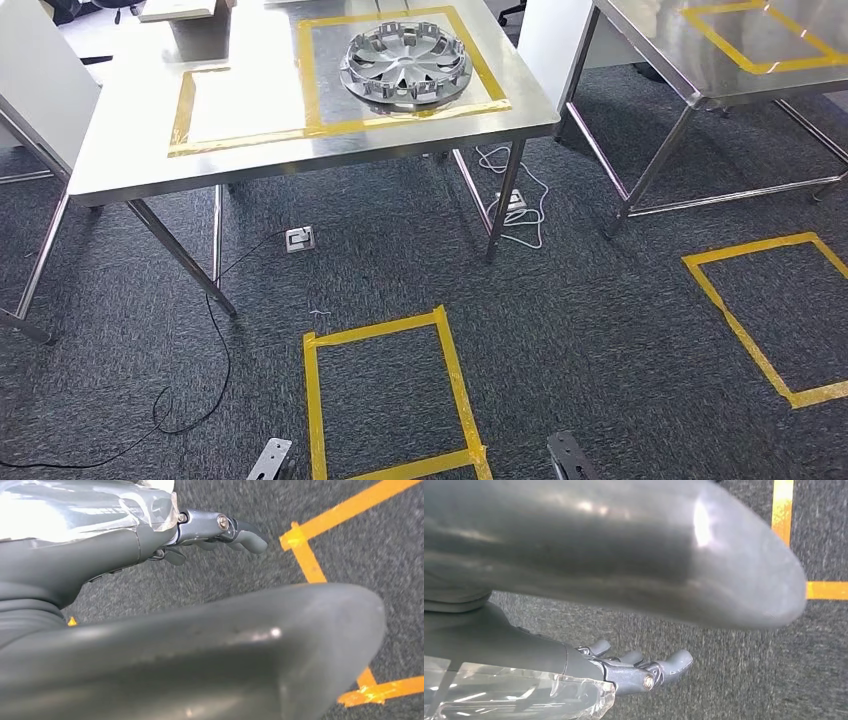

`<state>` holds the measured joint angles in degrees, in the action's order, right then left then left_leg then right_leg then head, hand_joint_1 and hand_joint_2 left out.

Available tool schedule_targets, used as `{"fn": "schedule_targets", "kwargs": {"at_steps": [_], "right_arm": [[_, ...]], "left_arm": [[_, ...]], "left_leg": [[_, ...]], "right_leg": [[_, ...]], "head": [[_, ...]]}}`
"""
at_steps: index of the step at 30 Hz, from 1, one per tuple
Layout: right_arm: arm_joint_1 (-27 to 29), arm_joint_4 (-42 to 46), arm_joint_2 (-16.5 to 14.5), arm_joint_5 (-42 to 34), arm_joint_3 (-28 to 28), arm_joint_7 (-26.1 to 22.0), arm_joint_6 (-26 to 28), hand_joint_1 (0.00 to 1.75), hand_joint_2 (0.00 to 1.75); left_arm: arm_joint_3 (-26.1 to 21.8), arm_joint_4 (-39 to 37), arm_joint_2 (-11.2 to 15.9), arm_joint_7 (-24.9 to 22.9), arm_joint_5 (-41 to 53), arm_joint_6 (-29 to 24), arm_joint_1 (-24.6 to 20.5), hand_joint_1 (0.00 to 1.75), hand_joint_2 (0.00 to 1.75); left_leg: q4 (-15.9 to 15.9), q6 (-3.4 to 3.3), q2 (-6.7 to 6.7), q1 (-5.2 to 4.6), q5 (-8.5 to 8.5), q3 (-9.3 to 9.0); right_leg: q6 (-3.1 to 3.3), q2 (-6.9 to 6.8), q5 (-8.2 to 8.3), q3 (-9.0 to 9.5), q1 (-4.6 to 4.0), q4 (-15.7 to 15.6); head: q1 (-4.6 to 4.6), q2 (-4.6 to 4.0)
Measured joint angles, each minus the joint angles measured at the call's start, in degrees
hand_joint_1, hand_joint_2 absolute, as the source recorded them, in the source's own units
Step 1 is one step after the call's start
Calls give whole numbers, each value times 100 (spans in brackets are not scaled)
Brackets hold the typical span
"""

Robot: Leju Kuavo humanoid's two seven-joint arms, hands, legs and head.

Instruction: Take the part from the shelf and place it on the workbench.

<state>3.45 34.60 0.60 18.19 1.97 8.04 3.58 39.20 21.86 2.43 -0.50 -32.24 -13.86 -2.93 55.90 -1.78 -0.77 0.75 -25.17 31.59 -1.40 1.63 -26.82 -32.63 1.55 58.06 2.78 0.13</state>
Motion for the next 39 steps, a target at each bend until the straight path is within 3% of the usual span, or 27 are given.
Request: {"fn": "schedule_targets", "kwargs": {"at_steps": [3, 4, 5, 6, 8, 10, 13, 15, 18, 19, 20, 21, 23, 25, 27, 29, 30, 31, 33, 35, 36, 37, 39], "right_arm": [[-12, -1, 10, 0, -3, 0, 2, 0, 0], [-7, -1, 17, 0, -2, 1, 2, 0, 0], [-1, -2, 23, 0, -2, 1, 2, 0, 0], [4, -2, 26, 0, -2, 1, 2, 0, 0], [1, -2, 33, 0, -2, 1, 2, 0, 0], [-16, -2, 43, 0, -2, 1, 4, 0, 0], [-18, -2, 44, 0, -2, 1, 7, 0, 0], [-15, -1, 40, 0, -2, 1, 8, 0, 0], [-12, 0, 38, 0, -2, 1, 9, 0, 0], [-6, 0, 38, 0, -2, 1, 9, 0, 0], [2, 0, 38, 0, -2, 1, 9, 0, 0], [10, 0, 37, 0, -2, 1, 9, 0, 0], [13, 0, 30, 0, -2, 1, 9, 0, 0], [0, 0, 16, 0, -2, 1, 9, 0, 0], [-5, 0, 10, 0, -2, 1, 10, 0, 0], [9, 0, 14, 1, -3, 1, 11, 0, 0], [13, 0, 14, 1, -4, 1, 11, 0, 0], [7, 0, 17, 2, -5, 1, 12, 0, 0], [-14, 0, 25, 2, -7, 1, 14, 0, 0], [-12, 0, 32, 1, -7, 1, 15, 0, 0], [-5, 0, 32, 1, -7, 1, 15, 0, 0], [2, 0, 33, 0, -7, 1, 16, 0, 0], [-6, 0, 40, -1, -7, 1, 19, 0, 0]], "left_arm": [[1, 0, -2, -1, 0, 3, 0, 0, 0], [1, 0, -3, -1, 0, 4, 2, 0, 0], [1, 0, -5, -1, 0, 4, 3, 0, 0], [1, 0, -9, 0, 0, 4, 2, 0, 0], [1, 0, -18, 2, -1, 4, -1, 0, 0], [1, 0, -25, 5, -2, 2, -4, 0, 0], [3, 0, -19, 9, -6, -3, -2, 0, 0], [5, 0, -14, 10, -7, -10, -2, 0, 0], [13, 0, -9, 10, -7, -20, 2, 0, 0], [17, 0, -8, 10, -7, -20, 5, 0, 0], [20, 0, -8, 10, -7, -20, 7, 0, 0], [22, 0, -7, 10, -7, -20, 8, 0, 0], [23, 0, -1, 11, -7, -20, 8, 0, 0], [24, 0, 11, 11, -7, -20, 7, 0, 0], [25, 0, 17, 12, -9, -21, 10, 0, 0], [26, 1, 16, 14, -11, -22, 7, 0, 0], [25, 2, 14, 17, -12, -28, 1, 0, 0], [25, 2, 12, 21, -13, -34, -3, 0, 0], [25, 2, 4, 27, -14, -47, 0, 0, 0], [27, 2, -3, 28, -15, -48, 8, 0, 0], [27, 2, -5, 28, -15, -48, 7, 0, 0], [27, 2, -8, 28, -17, -48, 5, 0, 0], [27, 2, -14, 30, -22, -48, -2, 0, 0]], "left_leg": [[-39, -70, 96, -32, 40, 16], [-36, -77, 124, -48, 44, 27], [-32, -81, 150, -60, 47, 35], [-24, -81, 175, -66, 47, 39], [14, -63, 219, -77, 35, 44], [76, -16, 259, -108, 7, 62], [117, 61, 307, -113, -8, 83], [293, 129, 245, -84, -155, 151], [1301, 216, 116, -33, -728, 572], [1639, 229, 108, -22, -852, 720], [1798, 234, 103, -15, -867, 786], [1741, 232, 95, -10, -775, 750], [1000, 194, -4, -8, -375, 376], [313, 139, -181, -12, -130, 40], [141, 102, -234, -31, -115, -17], [77, 43, -147, -36, -75, -20], [25, 2, -97, -31, -41, -34], [-27, -38, -40, -26, -8, -47], [-67, -77, 75, -42, 23, -40], [-62, -86, 195, -67, 28, -21], [-58, -87, 251, -73, 29, -17], [-50, -83, 305, -77, 26, -16], [-14, -56, 404, -94, 8, -16]], "right_leg": [[61, -84, -468, -534, -7, 1089], [54, -87, -562, -677, -8, 1396], [25, -91, -568, -715, -9, 1495], [-17, -101, -489, -633, -9, 1358], [-87, -194, -211, -200, -13, 573], [-49, -287, -38, 113, -32, -35], [75, -241, 17, 147, -50, -153], [139, -190, 54, 158, -22, -166], [193, -114, 86, 147, -7, -170], [196, -82, 89, 141, -11, -168], [197, -45, 91, 140, -14, -167], [195, -3, 92, 144, -15, -167], [189, 86, 94, 165, -10, -167], [156, 168, 110, 146, -24, -162], [86, 244, 143, 91, -20, -166], [13, 273, 162, 47, -6, -175], [4, 216, 113, -7, -12, -92], [16, 130, 7, -115, -18, 113], [65, -41, -332, -482, -20, 870], [50, -87, -535, -763, -17, 1485], [14, -101, -506, -739, -16, 1472], [-34, -131, -396, -590, -16, 1218], [-80, -331, -113, -101, -29, 338]], "head": [[-15, 0], [-15, 0], [-15, 0], [-15, 0], [-17, 0], [-17, 0], [-17, 0], [-7, 0], [9, 0], [8, 0], [8, 0], [8, 0], [7, 0], [7, 0], [6, 0], [4, 0], [-4, 0], [-15, 0], [-34, 0], [-38, 0], [-38, 0], [-39, 0], [-40, 0]]}}
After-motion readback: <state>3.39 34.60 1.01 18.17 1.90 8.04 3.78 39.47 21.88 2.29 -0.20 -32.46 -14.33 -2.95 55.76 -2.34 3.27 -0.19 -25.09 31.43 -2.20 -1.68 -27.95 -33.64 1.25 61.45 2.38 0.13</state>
